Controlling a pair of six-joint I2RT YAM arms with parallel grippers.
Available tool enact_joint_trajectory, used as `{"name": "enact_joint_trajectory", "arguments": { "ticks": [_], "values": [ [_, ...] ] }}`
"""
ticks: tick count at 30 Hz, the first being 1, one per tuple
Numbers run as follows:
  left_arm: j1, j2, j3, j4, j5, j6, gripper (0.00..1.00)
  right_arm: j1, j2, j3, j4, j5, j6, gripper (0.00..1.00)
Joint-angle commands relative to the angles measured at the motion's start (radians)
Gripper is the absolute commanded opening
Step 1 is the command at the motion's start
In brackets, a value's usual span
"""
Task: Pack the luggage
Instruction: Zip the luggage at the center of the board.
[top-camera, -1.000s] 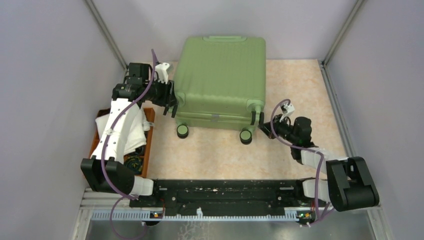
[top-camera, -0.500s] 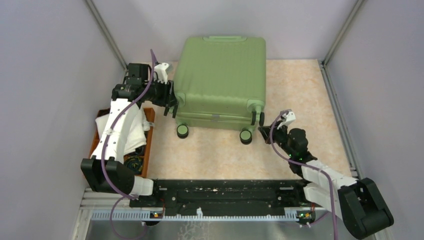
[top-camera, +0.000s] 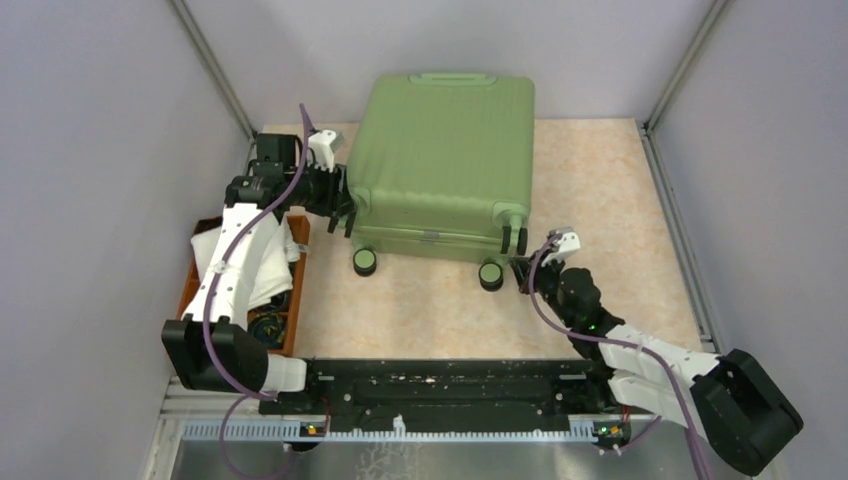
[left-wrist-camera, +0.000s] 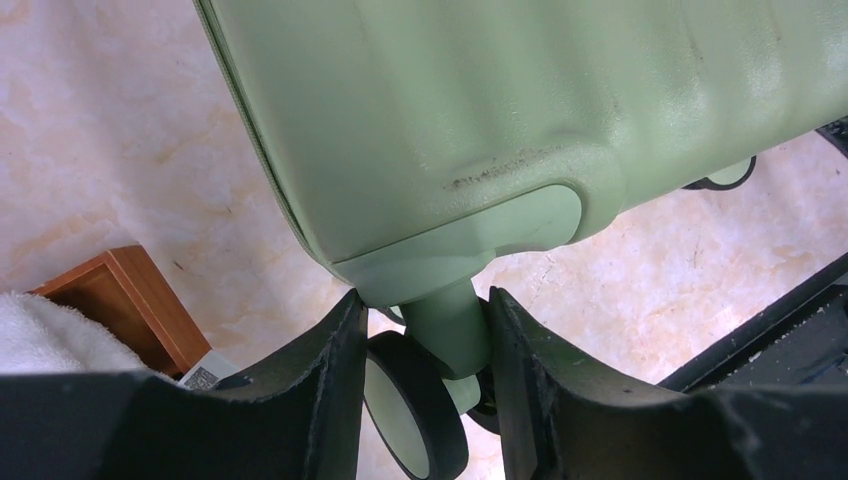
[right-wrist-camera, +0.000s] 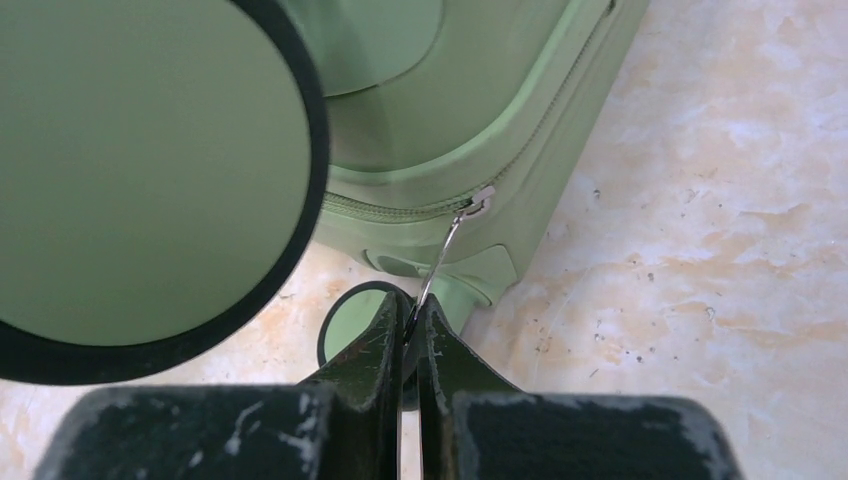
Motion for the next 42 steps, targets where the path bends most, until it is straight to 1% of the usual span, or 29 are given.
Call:
{"name": "enact_joint_trajectory", "arguments": {
  "ticks": [1, 4, 7, 9, 12, 14, 15, 16, 19, 21, 22, 24, 26, 27, 29, 31, 33, 35, 38, 40, 42],
  "values": [
    [-0.042, -0.069, 0.02, 0.164, 0.289, -0.03, 0.0, 0.154, 0.033, 0.01, 0.077, -0.029, -0.004, 0.0],
    [-0.044, -0.067, 0.044, 0.165, 0.298, -0.039, 0.0, 0.177, 0.066, 0.023, 0.095, -0.015, -0.004, 0.0],
    [-0.044, -0.065, 0.068, 0.159, 0.296, -0.039, 0.0, 0.184, 0.046, 0.027, 0.071, 0.009, -0.008, 0.0],
    [-0.044, -0.067, 0.086, 0.151, 0.28, -0.037, 0.0, 0.182, -0.01, 0.014, 0.03, 0.048, -0.01, 0.0],
    [-0.044, -0.071, 0.116, 0.146, 0.234, -0.033, 0.0, 0.178, -0.127, -0.003, -0.079, 0.114, -0.002, 0.0],
    [-0.044, -0.072, 0.133, 0.151, 0.213, -0.033, 0.0, 0.158, -0.183, -0.018, -0.146, 0.116, 0.021, 0.0],
    [-0.044, -0.071, 0.142, 0.154, 0.205, -0.034, 0.0, 0.147, -0.201, -0.027, -0.17, 0.113, 0.04, 0.05],
    [-0.044, -0.069, 0.148, 0.154, 0.204, -0.033, 0.0, 0.137, -0.214, -0.037, -0.189, 0.107, 0.062, 0.14],
    [-0.044, -0.062, 0.16, 0.155, 0.21, -0.038, 0.0, 0.096, -0.23, -0.038, -0.237, 0.071, 0.108, 0.44],
    [-0.044, -0.061, 0.16, 0.151, 0.213, -0.038, 0.0, 0.069, -0.222, -0.007, -0.283, 0.051, 0.117, 0.59],
    [-0.044, -0.062, 0.159, 0.151, 0.211, -0.037, 0.0, 0.058, -0.214, 0.005, -0.299, 0.04, 0.107, 0.65],
    [-0.044, -0.065, 0.151, 0.151, 0.209, -0.035, 0.0, 0.03, -0.204, 0.025, -0.324, 0.047, 0.084, 0.7],
    [-0.044, -0.064, 0.147, 0.149, 0.207, -0.034, 0.0, -0.016, -0.199, 0.026, -0.3, 0.033, 0.072, 0.71],
    [-0.044, -0.062, 0.146, 0.148, 0.206, -0.033, 0.0, -0.068, -0.193, 0.018, -0.257, -0.004, 0.069, 0.71],
    [-0.044, -0.058, 0.146, 0.145, 0.205, -0.033, 0.0, -0.177, -0.166, -0.004, -0.129, -0.138, 0.081, 0.69],
    [-0.044, -0.053, 0.151, 0.142, 0.206, -0.033, 0.0, -0.293, -0.109, -0.009, 0.0, -0.316, 0.099, 0.66],
    [-0.044, -0.049, 0.154, 0.137, 0.205, -0.032, 0.0, -0.368, -0.042, 0.009, 0.095, -0.459, 0.095, 0.61],
    [-0.044, -0.046, 0.156, 0.134, 0.203, -0.03, 0.0, -0.394, 0.014, 0.043, 0.126, -0.554, 0.066, 0.58],
    [-0.044, -0.043, 0.156, 0.134, 0.202, -0.029, 0.0, -0.4, 0.089, 0.073, 0.204, -0.674, 0.066, 0.58],
    [-0.044, -0.04, 0.157, 0.133, 0.205, -0.029, 0.0, -0.4, 0.131, 0.085, 0.244, -0.718, 0.071, 0.58],
    [-0.044, -0.04, 0.154, 0.133, 0.208, -0.028, 0.0, -0.4, 0.15, 0.099, 0.242, -0.722, 0.061, 0.58]
  ]
}}
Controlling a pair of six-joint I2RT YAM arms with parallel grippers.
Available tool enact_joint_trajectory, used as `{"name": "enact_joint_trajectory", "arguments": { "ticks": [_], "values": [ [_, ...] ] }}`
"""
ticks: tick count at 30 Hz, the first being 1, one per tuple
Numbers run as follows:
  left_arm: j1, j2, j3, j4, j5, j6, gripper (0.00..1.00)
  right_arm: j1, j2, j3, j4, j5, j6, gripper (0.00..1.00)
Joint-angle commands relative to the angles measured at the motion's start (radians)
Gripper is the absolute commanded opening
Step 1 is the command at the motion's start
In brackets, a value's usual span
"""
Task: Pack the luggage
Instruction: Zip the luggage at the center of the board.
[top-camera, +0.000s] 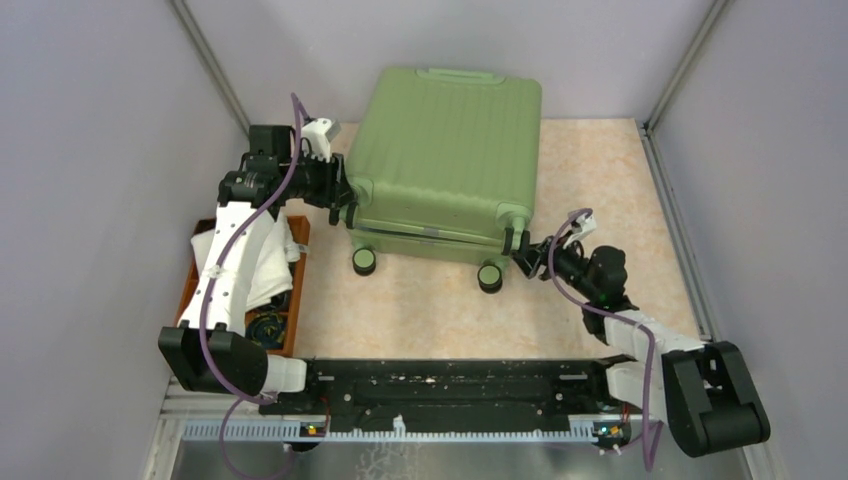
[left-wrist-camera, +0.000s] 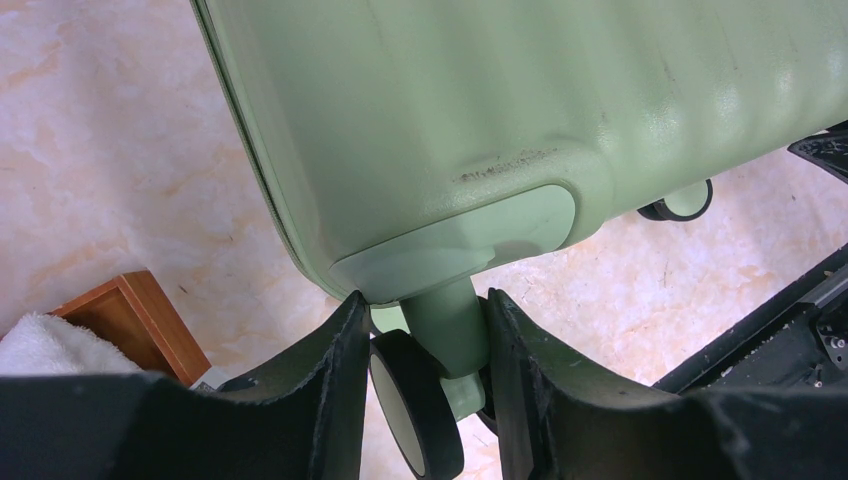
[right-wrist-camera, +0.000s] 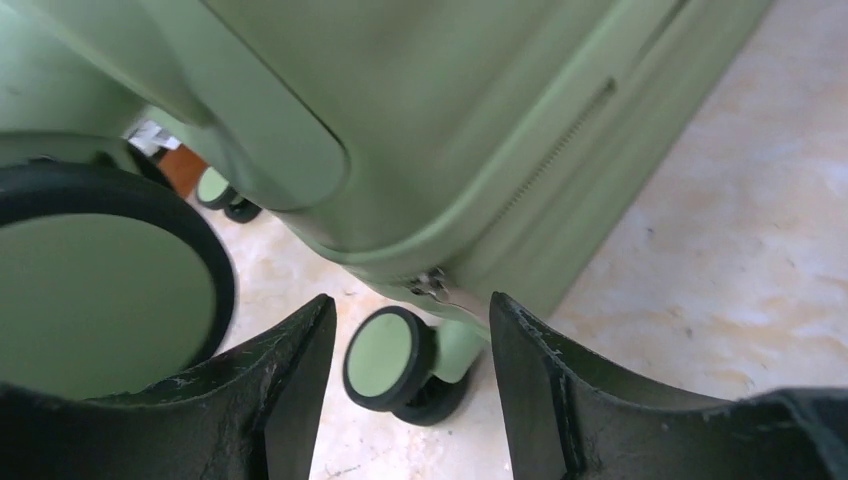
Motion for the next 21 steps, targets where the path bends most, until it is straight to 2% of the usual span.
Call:
{"name": "enact_joint_trajectory", "arguments": {
  "ticks": [1, 7, 14, 19, 21],
  "values": [
    [-0.041, -0.028, 0.073, 0.146, 0.188, 0.007, 0.0, -0.007, 0.039, 0.071, 0.13, -0.142, -0.029, 0.58],
    [-0.041, -0.031, 0.069, 0.14, 0.187, 0.016, 0.0, -0.007, 0.087, 0.115, 0.072, -0.134, -0.096, 0.52],
    [-0.041, -0.029, 0.073, 0.133, 0.181, 0.021, 0.0, -0.007, 0.148, 0.085, 0.106, -0.13, -0.089, 0.45],
    [-0.041, -0.028, 0.071, 0.125, 0.173, 0.025, 0.0, -0.006, 0.158, 0.046, 0.14, -0.136, -0.063, 0.45],
    [-0.041, -0.029, 0.068, 0.125, 0.171, 0.024, 0.0, -0.005, 0.155, 0.032, 0.135, -0.135, -0.046, 0.49]
  ]
}}
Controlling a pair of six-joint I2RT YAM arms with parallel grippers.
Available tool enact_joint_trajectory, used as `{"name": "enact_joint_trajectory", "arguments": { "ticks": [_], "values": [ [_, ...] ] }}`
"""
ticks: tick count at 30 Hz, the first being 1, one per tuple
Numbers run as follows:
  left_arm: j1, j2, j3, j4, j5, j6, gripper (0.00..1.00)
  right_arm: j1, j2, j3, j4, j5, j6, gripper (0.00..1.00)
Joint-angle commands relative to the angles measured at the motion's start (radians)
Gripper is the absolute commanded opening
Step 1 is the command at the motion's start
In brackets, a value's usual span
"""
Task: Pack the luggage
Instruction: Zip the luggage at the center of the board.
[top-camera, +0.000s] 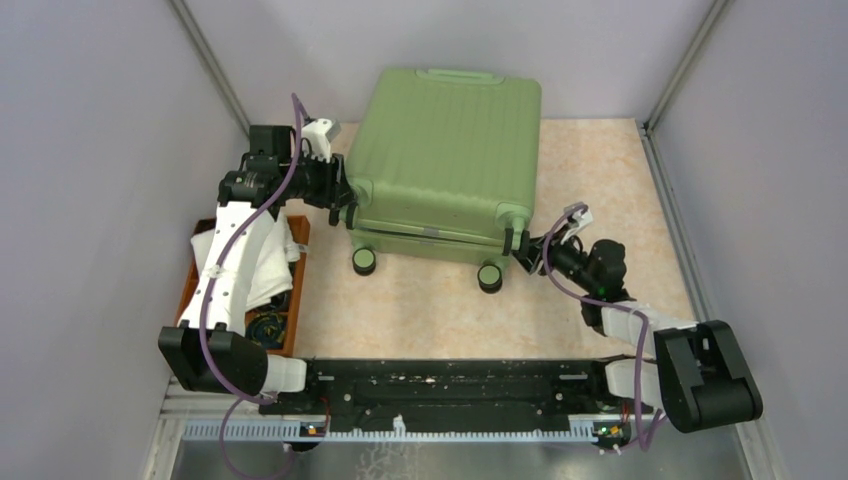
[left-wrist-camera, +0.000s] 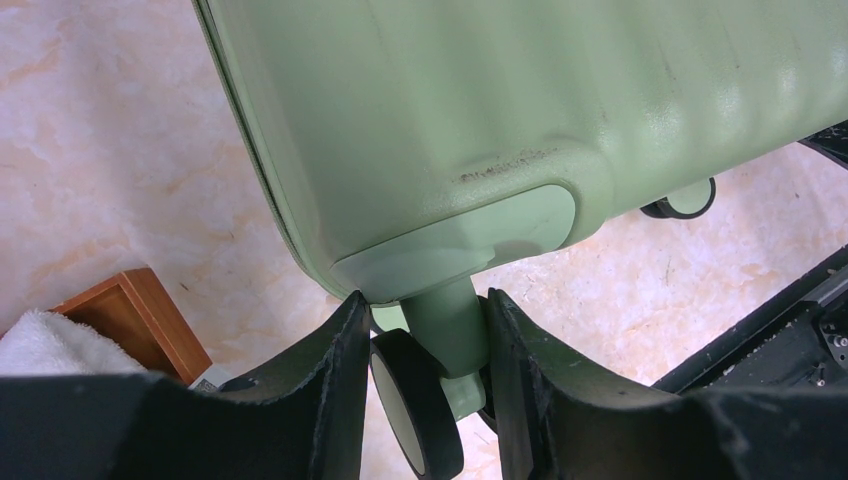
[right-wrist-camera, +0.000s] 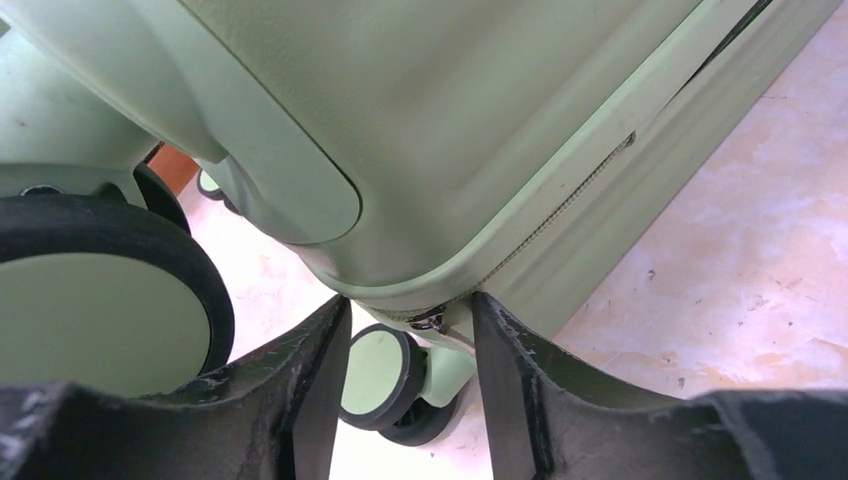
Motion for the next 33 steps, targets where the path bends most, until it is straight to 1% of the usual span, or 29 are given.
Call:
{"name": "enact_joint_trajectory", "arguments": {
  "ticks": [1, 5, 9, 13, 17, 19, 22, 24, 26, 30, 33],
  "values": [
    [-0.04, -0.03, 0.066, 0.13, 0.175, 0.02, 0.0, 0.012, 0.02, -0.027, 0.011, 0.007, 0.023, 0.52],
    [-0.04, -0.033, 0.062, 0.131, 0.175, 0.019, 0.0, 0.013, -0.004, -0.038, -0.067, 0.081, 0.003, 0.55],
    [-0.04, -0.033, 0.063, 0.127, 0.175, 0.018, 0.0, 0.013, -0.005, -0.025, -0.076, 0.11, -0.004, 0.55],
    [-0.04, -0.033, 0.062, 0.126, 0.17, 0.023, 0.0, 0.013, -0.006, -0.033, 0.008, 0.107, -0.011, 0.53],
    [-0.04, -0.03, 0.058, 0.128, 0.171, 0.021, 0.0, 0.013, 0.033, -0.015, 0.063, 0.056, -0.011, 0.5],
    [-0.04, -0.028, 0.061, 0.128, 0.171, 0.021, 0.0, 0.013, 0.068, -0.006, 0.096, 0.018, -0.008, 0.45],
    [-0.04, -0.028, 0.065, 0.126, 0.168, 0.021, 0.0, 0.013, 0.114, -0.012, 0.153, -0.01, 0.022, 0.28],
    [-0.04, -0.028, 0.067, 0.122, 0.168, 0.021, 0.0, 0.013, 0.122, -0.032, 0.2, -0.014, 0.048, 0.2],
    [-0.04, -0.028, 0.066, 0.121, 0.17, 0.021, 0.0, 0.013, 0.102, -0.054, 0.218, -0.001, 0.062, 0.16],
    [-0.04, -0.028, 0.056, 0.118, 0.176, 0.02, 0.0, 0.017, 0.01, -0.102, 0.197, 0.044, 0.084, 0.01],
    [-0.04, -0.034, 0.041, 0.126, 0.183, 0.013, 0.0, 0.052, -0.093, -0.132, 0.112, 0.116, 0.08, 0.0]
  ]
}}
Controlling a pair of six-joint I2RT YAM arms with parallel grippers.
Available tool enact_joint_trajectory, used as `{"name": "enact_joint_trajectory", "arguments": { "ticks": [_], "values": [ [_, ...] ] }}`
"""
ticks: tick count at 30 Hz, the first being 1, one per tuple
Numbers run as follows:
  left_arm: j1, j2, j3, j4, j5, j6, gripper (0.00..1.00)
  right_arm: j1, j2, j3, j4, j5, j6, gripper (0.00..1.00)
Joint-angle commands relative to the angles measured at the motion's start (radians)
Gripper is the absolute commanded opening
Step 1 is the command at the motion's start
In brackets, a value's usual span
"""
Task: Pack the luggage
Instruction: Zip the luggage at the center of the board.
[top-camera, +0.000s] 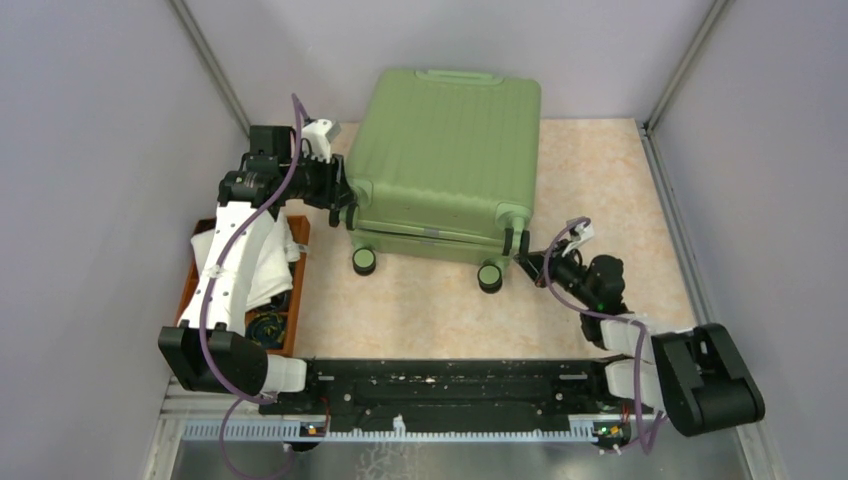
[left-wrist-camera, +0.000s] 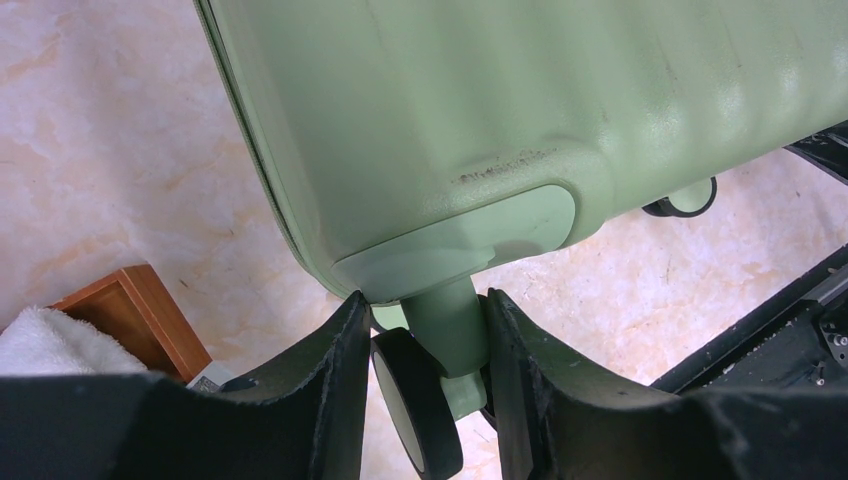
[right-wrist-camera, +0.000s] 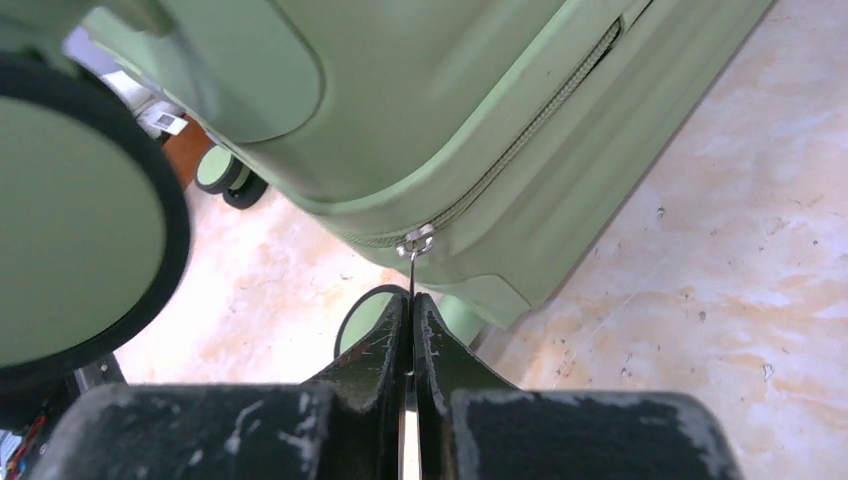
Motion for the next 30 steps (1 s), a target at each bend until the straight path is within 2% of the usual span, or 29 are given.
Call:
{"name": "enact_joint_trajectory", "arguments": {
  "ticks": [1, 6, 14, 22, 25, 30],
  "values": [
    [-0.04, -0.034, 0.037, 0.135, 0.188, 0.01, 0.0, 0.059, -0.151, -0.034, -0.047, 0.113, -0.002, 0.0],
    [-0.04, -0.037, 0.037, 0.139, 0.199, -0.002, 0.0, 0.201, -0.304, -0.059, -0.214, 0.314, -0.034, 0.0],
    [-0.04, -0.043, 0.012, 0.15, 0.256, -0.047, 0.0, 0.327, -0.37, -0.066, -0.278, 0.457, -0.052, 0.0],
    [-0.04, -0.087, -0.02, 0.216, 0.033, -0.005, 0.0, 0.478, -0.34, -0.065, -0.196, 0.58, -0.029, 0.0],
    [-0.04, -0.1, -0.032, 0.235, 0.043, -0.005, 0.0, 0.506, -0.333, -0.065, -0.166, 0.578, 0.0, 0.0],
    [-0.04, -0.102, -0.047, 0.242, 0.157, -0.035, 0.0, 0.563, -0.274, -0.047, -0.097, 0.595, 0.029, 0.0]
  ]
}}
